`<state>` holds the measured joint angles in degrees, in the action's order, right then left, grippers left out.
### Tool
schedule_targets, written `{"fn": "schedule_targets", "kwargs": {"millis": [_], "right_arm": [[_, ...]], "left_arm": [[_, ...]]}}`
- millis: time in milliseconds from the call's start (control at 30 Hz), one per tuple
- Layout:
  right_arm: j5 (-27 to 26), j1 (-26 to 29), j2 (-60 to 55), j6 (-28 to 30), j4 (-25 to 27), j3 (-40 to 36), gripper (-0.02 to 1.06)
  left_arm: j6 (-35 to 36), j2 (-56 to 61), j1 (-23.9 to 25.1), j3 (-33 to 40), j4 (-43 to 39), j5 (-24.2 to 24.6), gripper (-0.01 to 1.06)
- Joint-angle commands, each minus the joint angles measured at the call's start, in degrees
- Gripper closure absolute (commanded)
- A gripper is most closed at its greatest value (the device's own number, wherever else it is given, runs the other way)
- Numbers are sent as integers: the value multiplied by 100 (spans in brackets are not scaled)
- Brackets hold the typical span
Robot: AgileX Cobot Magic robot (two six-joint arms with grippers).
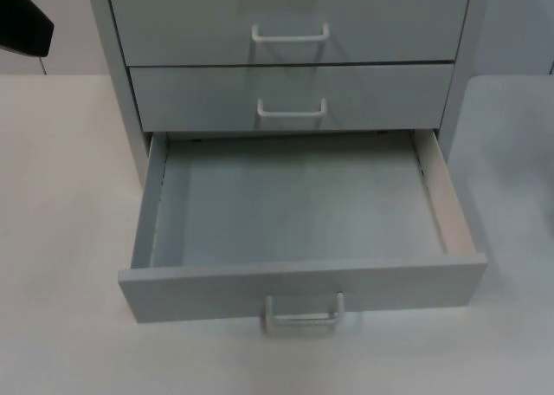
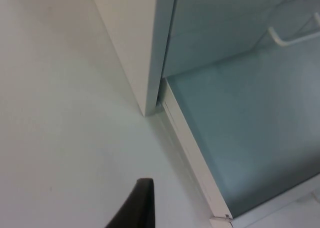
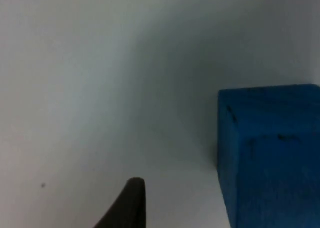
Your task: Open the drawer with the left hand, place the block into the drawer with the right hand, then close the drawer with the left hand.
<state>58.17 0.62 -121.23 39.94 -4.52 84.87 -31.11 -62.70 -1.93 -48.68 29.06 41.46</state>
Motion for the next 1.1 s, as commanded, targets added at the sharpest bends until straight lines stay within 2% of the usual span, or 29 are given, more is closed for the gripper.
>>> {"fn": "schedule_targets", "kwargs": {"millis": [0, 300, 400, 433, 500, 533, 567, 600, 667, 767, 867, 900, 1033, 1067], "right_arm": [[-134, 34, -138, 96, -89, 38, -1], [-227, 34, -347, 96, -162, 38, -1], [-227, 34, -347, 85, -190, 38, 4], [-227, 34, -347, 85, -223, 38, 9], [-227, 34, -347, 6, -315, 38, 33], [-227, 34, -347, 6, -315, 38, 33], [-271, 34, -347, -75, -424, 38, 46], [-299, 34, -336, -128, -491, 38, 63], [-299, 34, -228, -142, -519, 67, 105], [-230, 34, -56, -279, -559, 93, 104], [-131, 23, 522, -810, -587, 93, 105], [-131, 23, 522, -810, -587, 93, 105], [260, 23, 1250, -1835, -587, 93, 105], [260, 23, 1250, -1835, -587, 93, 105]], "left_arm": [[49, 48, -46, 33, -13, 18, 0], [49, 48, -46, 33, -13, 18, 0], [49, 48, -46, 33, -13, 18, 0], [49, 48, -46, 33, -13, 18, 0], [49, 48, -46, 33, -13, 18, 0], [49, 48, -46, 33, -13, 18, 0], [49, 48, -46, 33, -13, 18, 0], [49, 48, -46, 33, -13, 18, 0], [49, 48, -46, 33, -13, 18, 0], [49, 48, -46, 33, -13, 8, 0], [49, 48, -46, 33, -13, 8, 0], [49, 48, -46, 33, -13, 8, 0], [49, 48, -46, 33, -77, -15, 0], [49, 48, -46, 33, -77, -15, 0]]}}
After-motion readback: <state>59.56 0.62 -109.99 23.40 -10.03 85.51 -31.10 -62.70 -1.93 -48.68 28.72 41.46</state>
